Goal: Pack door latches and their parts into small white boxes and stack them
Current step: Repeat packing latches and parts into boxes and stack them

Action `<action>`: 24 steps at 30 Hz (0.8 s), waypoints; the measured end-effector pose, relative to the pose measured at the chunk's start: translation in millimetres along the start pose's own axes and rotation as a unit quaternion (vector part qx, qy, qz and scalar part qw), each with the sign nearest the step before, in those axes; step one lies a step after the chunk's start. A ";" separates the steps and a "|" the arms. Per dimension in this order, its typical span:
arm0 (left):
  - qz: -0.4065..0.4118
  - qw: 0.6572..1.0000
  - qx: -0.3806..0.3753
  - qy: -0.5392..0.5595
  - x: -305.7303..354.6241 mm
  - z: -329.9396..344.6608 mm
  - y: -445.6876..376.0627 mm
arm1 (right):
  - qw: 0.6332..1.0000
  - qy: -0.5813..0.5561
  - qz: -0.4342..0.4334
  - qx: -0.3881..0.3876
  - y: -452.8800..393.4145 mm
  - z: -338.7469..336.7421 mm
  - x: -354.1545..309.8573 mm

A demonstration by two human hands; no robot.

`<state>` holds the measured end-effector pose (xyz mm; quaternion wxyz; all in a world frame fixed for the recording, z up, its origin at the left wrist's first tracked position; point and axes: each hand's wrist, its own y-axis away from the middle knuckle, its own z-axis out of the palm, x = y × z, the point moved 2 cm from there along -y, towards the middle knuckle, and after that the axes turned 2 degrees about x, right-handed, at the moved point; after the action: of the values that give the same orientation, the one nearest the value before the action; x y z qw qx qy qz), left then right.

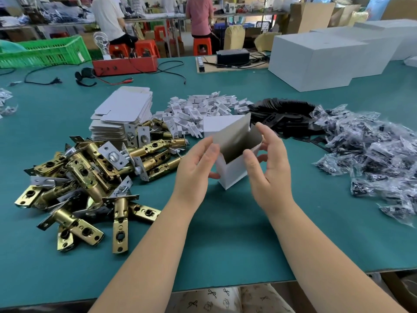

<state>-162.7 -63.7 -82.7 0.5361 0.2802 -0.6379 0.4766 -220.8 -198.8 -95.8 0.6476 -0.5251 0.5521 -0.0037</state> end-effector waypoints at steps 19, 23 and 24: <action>0.016 0.987 0.142 -0.071 -12.0 -8.9 -9.8 | 0.989 0.056 0.137 -0.028 -1.0 3.9 12.1; 0.095 0.973 0.125 -0.170 -11.5 -6.9 -4.5 | 0.988 0.050 0.136 -0.046 0.8 4.9 9.1; 0.116 0.968 0.123 -0.187 -11.2 -6.7 -3.7 | 0.989 0.048 0.133 -0.040 0.8 3.7 8.7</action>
<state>-153.7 -60.7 -92.4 0.3099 0.3524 -0.6912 0.5496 -215.2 -201.0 -103.2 0.5936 -0.4716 0.6474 0.0788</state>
